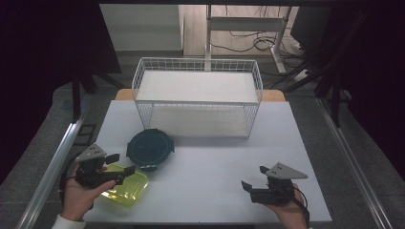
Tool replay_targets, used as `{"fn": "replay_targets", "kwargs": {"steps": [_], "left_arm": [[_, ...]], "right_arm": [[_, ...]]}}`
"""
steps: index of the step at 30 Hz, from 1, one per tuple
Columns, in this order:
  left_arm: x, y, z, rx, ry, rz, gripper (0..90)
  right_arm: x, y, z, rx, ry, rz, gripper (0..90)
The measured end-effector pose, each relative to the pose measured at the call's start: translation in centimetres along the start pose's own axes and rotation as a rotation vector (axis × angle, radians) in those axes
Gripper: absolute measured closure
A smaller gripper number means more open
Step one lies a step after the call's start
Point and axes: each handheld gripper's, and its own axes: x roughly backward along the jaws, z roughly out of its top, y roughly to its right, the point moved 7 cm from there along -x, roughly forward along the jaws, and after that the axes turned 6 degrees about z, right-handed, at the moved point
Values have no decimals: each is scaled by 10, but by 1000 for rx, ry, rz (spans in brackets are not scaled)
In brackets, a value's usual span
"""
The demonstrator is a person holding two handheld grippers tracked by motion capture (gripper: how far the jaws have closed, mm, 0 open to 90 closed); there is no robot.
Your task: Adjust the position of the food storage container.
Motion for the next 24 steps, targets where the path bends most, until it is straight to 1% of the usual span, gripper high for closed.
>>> {"fn": "replay_targets", "kwargs": {"steps": [3,6,9,12,14,17,20,24], "left_arm": [[2,-4,-1,11,1,1,221],[3,-4,-1,12,1,-1,220],[5,-5,1,11,2,-13,218],[10,-6,5,7,5,-23,216],[15,-9,8,2,15,-28,220],[20,-16,12,14,23,-31,224],[21,-22,12,24,20,-27,229],[18,-25,12,31,3,-22,238]], "right_arm": [[-4,0,-1,8,-13,2,167],[-7,1,-4,25,-38,-8,171],[-6,-1,-3,42,-36,-12,174],[-5,-2,-3,39,-33,-15,175],[-5,-2,-3,43,-37,-16,176],[-6,-2,-4,51,-36,-13,176],[-9,-3,-5,51,-44,-9,176],[-11,-4,-7,60,-57,-4,178]]}}
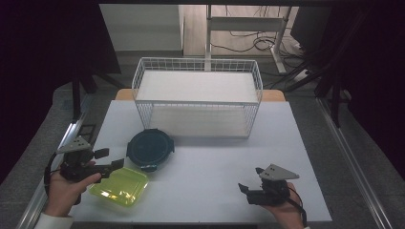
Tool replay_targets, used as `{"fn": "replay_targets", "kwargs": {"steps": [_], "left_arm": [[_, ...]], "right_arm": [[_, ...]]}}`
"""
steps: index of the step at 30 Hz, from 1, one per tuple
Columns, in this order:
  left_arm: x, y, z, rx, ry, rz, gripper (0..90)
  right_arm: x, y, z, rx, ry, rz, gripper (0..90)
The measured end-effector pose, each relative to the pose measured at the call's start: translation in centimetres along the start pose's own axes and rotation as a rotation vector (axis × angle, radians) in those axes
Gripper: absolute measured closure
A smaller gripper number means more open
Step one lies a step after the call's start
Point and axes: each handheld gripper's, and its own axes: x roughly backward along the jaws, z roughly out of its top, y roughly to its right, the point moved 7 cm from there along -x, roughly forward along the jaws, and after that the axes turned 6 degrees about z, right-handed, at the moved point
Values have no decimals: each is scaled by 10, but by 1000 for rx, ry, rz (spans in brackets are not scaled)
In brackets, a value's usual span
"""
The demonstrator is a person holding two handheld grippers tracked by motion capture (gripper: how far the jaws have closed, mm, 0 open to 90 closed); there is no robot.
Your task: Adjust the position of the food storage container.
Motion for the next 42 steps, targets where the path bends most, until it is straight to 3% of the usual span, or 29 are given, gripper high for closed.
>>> {"fn": "replay_targets", "kwargs": {"steps": [8,15,19,24,27,31,33,37,42], "left_arm": [[-5,-2,3,1,-15,7,261],[-21,-7,7,3,-54,14,341],[-28,-13,15,3,-70,22,408],[-36,-24,25,4,-98,34,576],[-43,-31,29,7,-129,23,725],[-53,-42,29,22,-167,26,851],[-64,-54,26,40,-215,41,885],[-77,-65,25,57,-258,53,899],[-96,-73,24,41,-324,75,900]], "right_arm": [[2,-1,-2,3,-7,-9,182],[2,-1,-2,5,-10,-19,184],[2,0,-3,1,-14,-23,185],[2,1,-4,-3,-19,-27,188],[1,2,-5,-3,-23,-30,189],[0,2,-6,-4,-27,-30,189],[0,2,-7,-4,-34,-32,189],[0,3,-8,-6,-37,-35,189],[-1,5,-9,-7,-43,-41,189]]}}
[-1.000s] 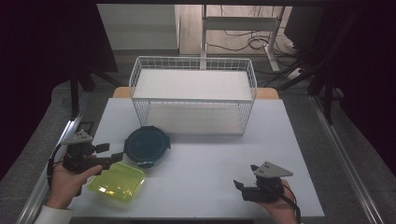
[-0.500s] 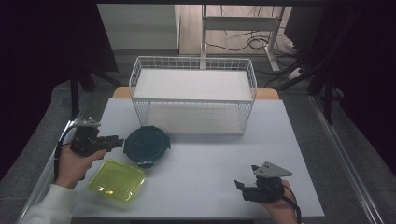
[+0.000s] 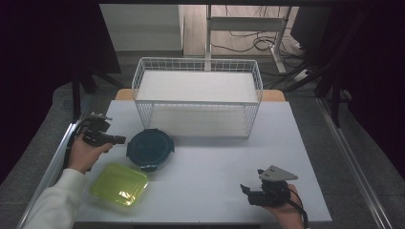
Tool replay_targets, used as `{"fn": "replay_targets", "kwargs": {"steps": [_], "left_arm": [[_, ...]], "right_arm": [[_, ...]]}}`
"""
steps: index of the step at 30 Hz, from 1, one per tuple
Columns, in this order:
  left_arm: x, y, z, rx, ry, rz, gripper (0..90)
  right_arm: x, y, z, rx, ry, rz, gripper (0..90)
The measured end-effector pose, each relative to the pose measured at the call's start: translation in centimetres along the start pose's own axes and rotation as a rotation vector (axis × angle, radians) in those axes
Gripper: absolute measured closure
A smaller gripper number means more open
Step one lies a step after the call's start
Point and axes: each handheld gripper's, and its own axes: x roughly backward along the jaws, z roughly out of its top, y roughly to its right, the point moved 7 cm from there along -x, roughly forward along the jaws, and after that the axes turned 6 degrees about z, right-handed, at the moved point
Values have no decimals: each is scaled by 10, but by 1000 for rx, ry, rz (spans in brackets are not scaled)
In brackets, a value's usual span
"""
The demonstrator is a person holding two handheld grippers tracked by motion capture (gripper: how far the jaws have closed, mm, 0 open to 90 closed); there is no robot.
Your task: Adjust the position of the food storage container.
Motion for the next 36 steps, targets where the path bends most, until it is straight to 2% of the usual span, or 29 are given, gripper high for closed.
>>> {"fn": "replay_targets", "kwargs": {"steps": [4,7,9,11,15,25,36], "left_arm": [[-9,-5,-3,-26,-48,44,900],[-15,-6,-6,-25,-70,50,900],[-17,-3,-6,-34,-78,37,900],[-19,0,-5,-49,-77,60,900],[-23,0,-6,-48,-92,79,900],[-25,2,-5,-46,-92,108,900],[-27,13,-5,-56,-88,93,900]], "right_arm": [[1,0,0,2,1,-2,190],[1,1,-2,5,-5,-3,190],[0,2,-3,1,-7,-3,189],[0,3,-4,-1,-9,-3,190],[1,3,-4,-3,-8,-7,189],[-1,3,-2,-2,-9,-7,189],[-3,2,0,5,-10,-4,189]]}}
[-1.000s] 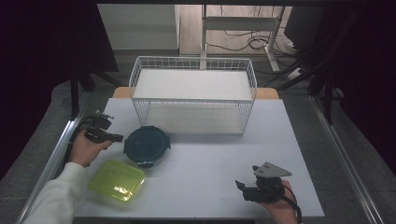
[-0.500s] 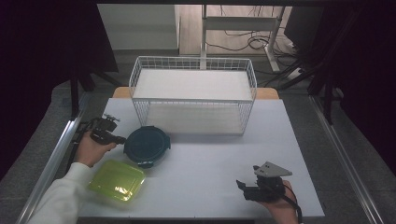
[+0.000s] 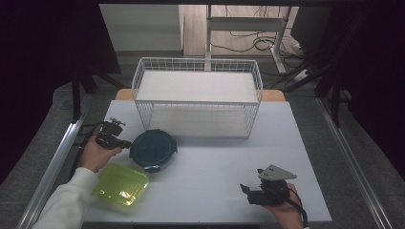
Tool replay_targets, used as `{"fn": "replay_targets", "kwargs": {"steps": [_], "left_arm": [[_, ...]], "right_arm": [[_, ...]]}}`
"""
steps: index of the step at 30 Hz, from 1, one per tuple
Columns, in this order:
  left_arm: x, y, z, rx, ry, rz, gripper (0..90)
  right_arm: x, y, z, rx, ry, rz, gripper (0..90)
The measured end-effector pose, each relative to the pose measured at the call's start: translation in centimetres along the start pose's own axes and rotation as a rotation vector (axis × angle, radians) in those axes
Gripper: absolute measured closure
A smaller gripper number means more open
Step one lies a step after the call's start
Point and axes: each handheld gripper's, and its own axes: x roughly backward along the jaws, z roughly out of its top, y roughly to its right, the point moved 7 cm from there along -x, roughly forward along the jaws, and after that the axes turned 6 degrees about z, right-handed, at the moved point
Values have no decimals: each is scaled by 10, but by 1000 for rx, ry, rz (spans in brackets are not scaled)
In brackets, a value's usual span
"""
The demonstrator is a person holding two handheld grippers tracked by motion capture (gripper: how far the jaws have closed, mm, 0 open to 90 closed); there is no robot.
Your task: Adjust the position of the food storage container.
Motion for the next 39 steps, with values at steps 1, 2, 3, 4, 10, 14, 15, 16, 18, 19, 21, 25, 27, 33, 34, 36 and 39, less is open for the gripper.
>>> {"fn": "replay_targets", "kwargs": {"steps": [1,2,3,4,10,14,15,16,18,19,21,25,27,33,34,36,39], "left_arm": [[0,1,0,-1,0,-2,900],[0,1,0,-1,0,-3,900],[0,2,0,-4,-1,-3,900],[0,2,0,-5,-2,-5,900],[-2,5,1,-6,-2,-11,900],[-2,9,1,-15,-2,-17,900],[-2,11,1,-17,-1,-19,900],[-2,13,1,-12,1,-23,900],[-2,16,2,-24,-3,-32,900],[-3,19,3,-22,2,-35,900],[-3,22,4,-38,-2,-39,900],[-5,32,9,-54,-2,-45,900],[-7,39,12,-66,0,-51,900],[-11,61,20,-114,1,-76,900],[-12,65,22,-125,0,-79,900],[-13,73,24,-142,1,-85,900],[-13,86,26,-167,-2,-98,900]], "right_arm": [[0,0,0,0,0,1,189],[0,0,0,0,0,1,189],[0,0,0,0,-1,0,190],[0,0,0,-1,-1,1,190],[-1,1,-1,-2,-3,1,189],[-1,1,-1,0,-6,1,190],[-1,1,-1,1,-6,1,190],[-1,1,-1,1,-6,1,189],[-1,1,-1,0,-6,1,189],[-1,1,0,0,-6,1,189],[-1,1,0,3,-7,2,189],[-2,0,0,4,-6,3,189],[-2,0,0,6,-6,3,189],[-2,1,0,7,-7,4,190],[-2,1,0,7,-7,3,190],[-1,1,0,6,-6,3,189],[-1,1,0,5,-5,3,190]]}}
